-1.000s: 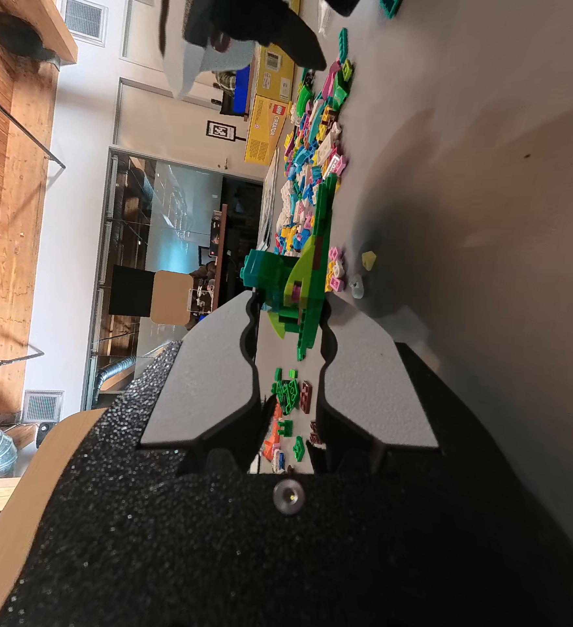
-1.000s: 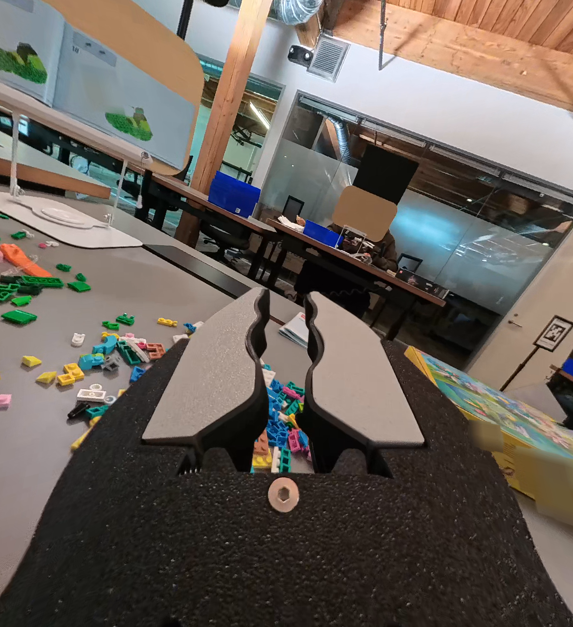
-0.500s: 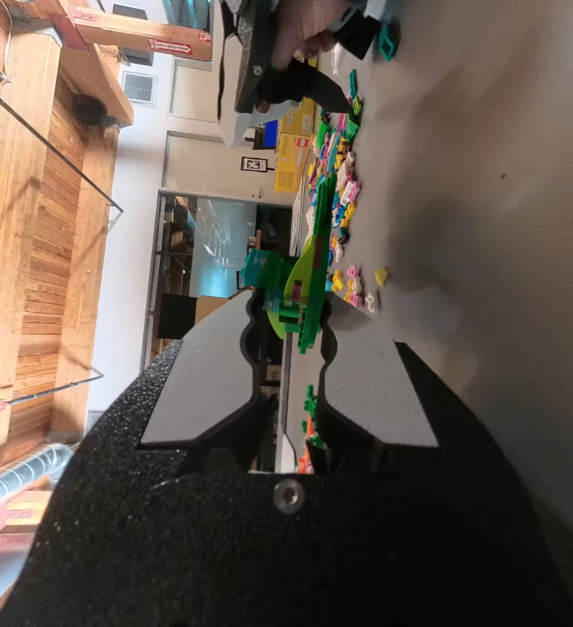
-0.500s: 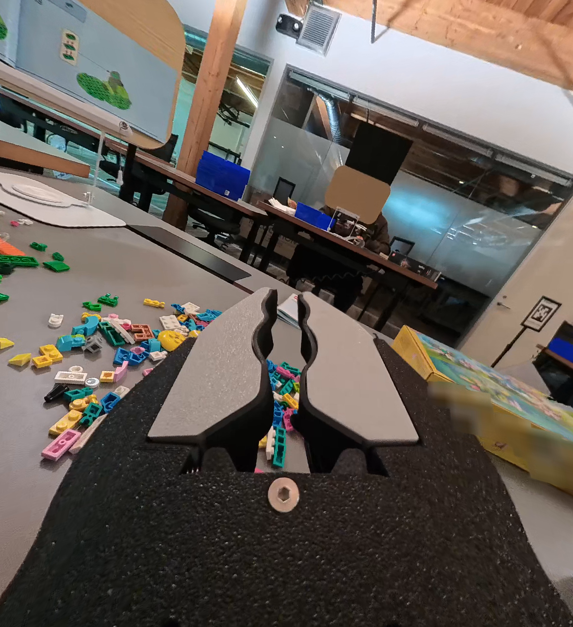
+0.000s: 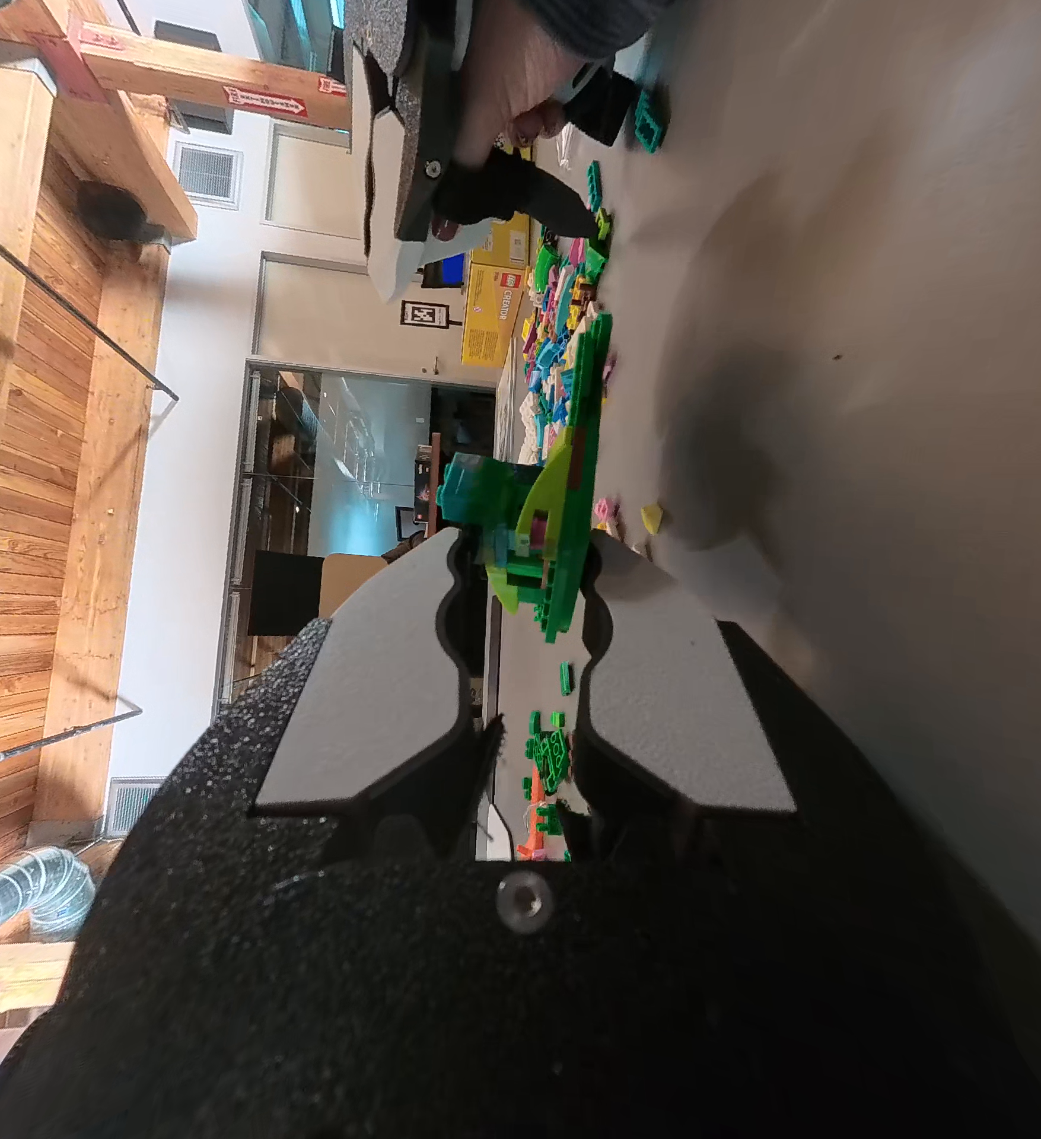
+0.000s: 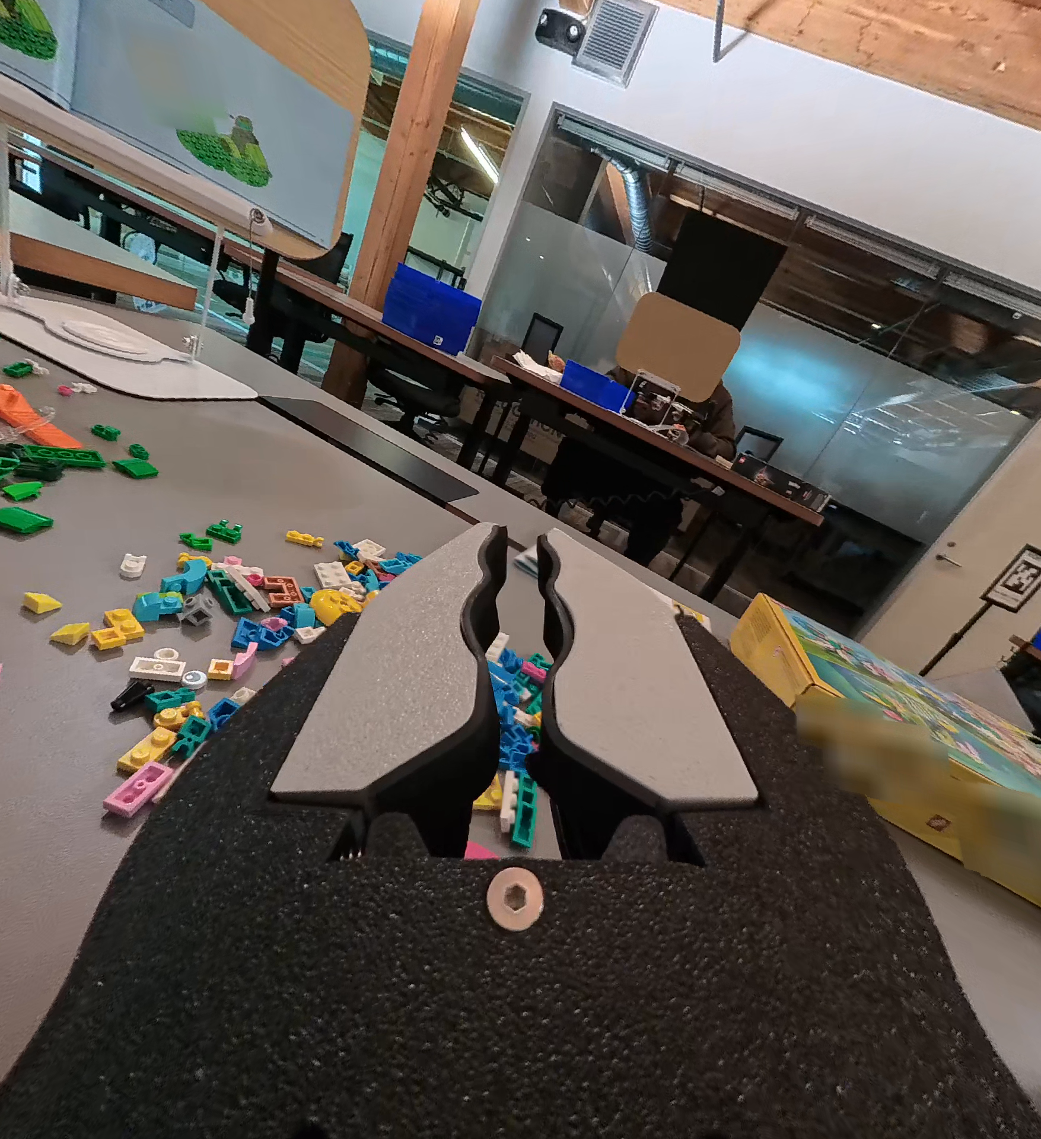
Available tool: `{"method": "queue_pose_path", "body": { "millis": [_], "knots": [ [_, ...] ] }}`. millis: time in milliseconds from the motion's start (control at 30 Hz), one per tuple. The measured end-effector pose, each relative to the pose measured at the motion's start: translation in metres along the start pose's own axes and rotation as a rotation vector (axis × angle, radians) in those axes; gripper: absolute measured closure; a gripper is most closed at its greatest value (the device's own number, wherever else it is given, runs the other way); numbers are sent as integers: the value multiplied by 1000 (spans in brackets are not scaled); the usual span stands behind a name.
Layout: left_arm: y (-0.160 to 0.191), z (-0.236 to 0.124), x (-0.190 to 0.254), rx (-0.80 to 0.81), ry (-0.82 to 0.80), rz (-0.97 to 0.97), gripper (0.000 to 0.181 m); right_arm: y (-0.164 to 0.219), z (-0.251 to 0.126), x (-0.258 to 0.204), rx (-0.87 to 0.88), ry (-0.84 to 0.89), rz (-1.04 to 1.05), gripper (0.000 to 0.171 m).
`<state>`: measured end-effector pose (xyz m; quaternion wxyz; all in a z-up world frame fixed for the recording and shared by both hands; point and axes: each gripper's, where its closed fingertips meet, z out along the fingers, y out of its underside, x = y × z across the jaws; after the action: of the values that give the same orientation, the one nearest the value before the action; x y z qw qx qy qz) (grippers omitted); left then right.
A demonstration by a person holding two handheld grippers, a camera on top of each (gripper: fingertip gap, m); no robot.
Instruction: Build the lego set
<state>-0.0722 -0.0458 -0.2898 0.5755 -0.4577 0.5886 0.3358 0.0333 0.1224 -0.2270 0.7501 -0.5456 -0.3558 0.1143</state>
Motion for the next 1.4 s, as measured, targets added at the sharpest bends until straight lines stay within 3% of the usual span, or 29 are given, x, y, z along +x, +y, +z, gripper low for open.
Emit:
{"method": "queue_pose_path", "body": {
  "millis": [100,200,267,367,467,600,700,867,967,1400],
  "knots": [
    [-1,1,1,2,6,-1,148,0,1,-12,-8,-81,1,163],
    [-2,4,4,4,23,-3,148,-13,7,-52,-29,-334,96,160],
    [-3,6,7,5,39,3,148,-40,18,-95,3,-586,91,171],
    [-2,8,10,-4,56,-6,147,-53,51,-167,-129,-960,-76,171],
    [0,6,4,-19,27,-16,147,-70,92,-228,-132,-1180,-269,163],
    [5,7,0,-39,8,-41,147,-58,133,-290,-158,-1428,-642,159],
    [10,7,-4,-57,-2,-82,147,-42,156,-321,-170,-1538,-917,158],
    [15,8,-6,-59,3,-143,147,-24,184,-347,-277,-1678,-1086,149],
    [17,8,-5,-59,15,-159,147,-11,193,-351,-373,-1734,-1141,149],
    [16,11,-3,-44,47,-213,147,-2,196,-355,-452,-1769,-1261,165]
  ]
}}
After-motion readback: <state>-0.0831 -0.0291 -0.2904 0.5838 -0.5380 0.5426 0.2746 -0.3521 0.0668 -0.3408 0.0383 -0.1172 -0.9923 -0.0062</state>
